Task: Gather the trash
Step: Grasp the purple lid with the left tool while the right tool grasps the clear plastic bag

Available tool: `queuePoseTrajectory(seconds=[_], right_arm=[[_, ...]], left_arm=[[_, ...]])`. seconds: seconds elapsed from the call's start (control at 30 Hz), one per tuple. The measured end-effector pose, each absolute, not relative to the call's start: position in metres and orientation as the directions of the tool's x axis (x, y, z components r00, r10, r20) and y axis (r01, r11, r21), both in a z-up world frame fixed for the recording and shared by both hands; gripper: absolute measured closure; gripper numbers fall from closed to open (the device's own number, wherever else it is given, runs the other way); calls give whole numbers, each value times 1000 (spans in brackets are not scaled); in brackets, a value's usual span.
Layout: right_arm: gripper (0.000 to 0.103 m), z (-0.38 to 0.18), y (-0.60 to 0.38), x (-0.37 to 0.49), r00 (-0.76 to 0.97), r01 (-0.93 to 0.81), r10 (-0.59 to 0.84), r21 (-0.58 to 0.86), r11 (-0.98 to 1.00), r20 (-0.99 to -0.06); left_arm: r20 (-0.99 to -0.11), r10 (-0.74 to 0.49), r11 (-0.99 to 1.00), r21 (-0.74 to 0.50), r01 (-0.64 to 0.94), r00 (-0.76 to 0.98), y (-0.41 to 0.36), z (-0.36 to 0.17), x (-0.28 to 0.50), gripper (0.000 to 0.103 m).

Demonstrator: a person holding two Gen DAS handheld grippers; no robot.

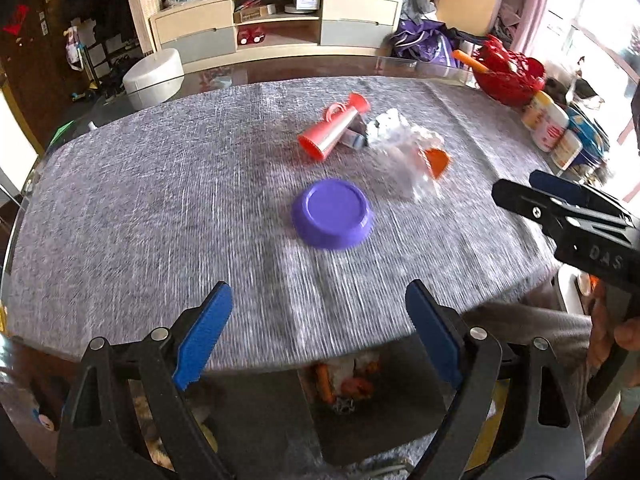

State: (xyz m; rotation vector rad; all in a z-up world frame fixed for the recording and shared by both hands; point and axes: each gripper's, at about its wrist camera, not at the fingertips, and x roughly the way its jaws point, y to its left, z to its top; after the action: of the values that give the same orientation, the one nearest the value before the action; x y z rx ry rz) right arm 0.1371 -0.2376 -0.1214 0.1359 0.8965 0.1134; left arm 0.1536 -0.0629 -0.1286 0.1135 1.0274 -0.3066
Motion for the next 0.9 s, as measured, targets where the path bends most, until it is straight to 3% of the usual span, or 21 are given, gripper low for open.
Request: queuePoseTrajectory(seconds=[0.17, 0.27, 0.63, 0.9], right_arm=[[49, -137, -234, 163, 583, -63, 201, 203, 977, -787], [57, -147, -228, 179, 565, -74, 221, 218, 973, -795], [60, -175, -224, 210, 522, -73, 221, 215, 974, -824], [71, -182, -220, 215, 512, -84, 241, 231, 969, -824]], left_arm=[[-862, -205, 948, -58, 312, 463, -71, -146, 180, 19], [-865, -206, 946, -58, 318, 458, -76, -157, 192, 19], [-873, -237, 937, -89, 338, 427, -91, -188, 220, 20], [-875, -220, 933, -61, 353, 431, -103, -203, 232, 21]])
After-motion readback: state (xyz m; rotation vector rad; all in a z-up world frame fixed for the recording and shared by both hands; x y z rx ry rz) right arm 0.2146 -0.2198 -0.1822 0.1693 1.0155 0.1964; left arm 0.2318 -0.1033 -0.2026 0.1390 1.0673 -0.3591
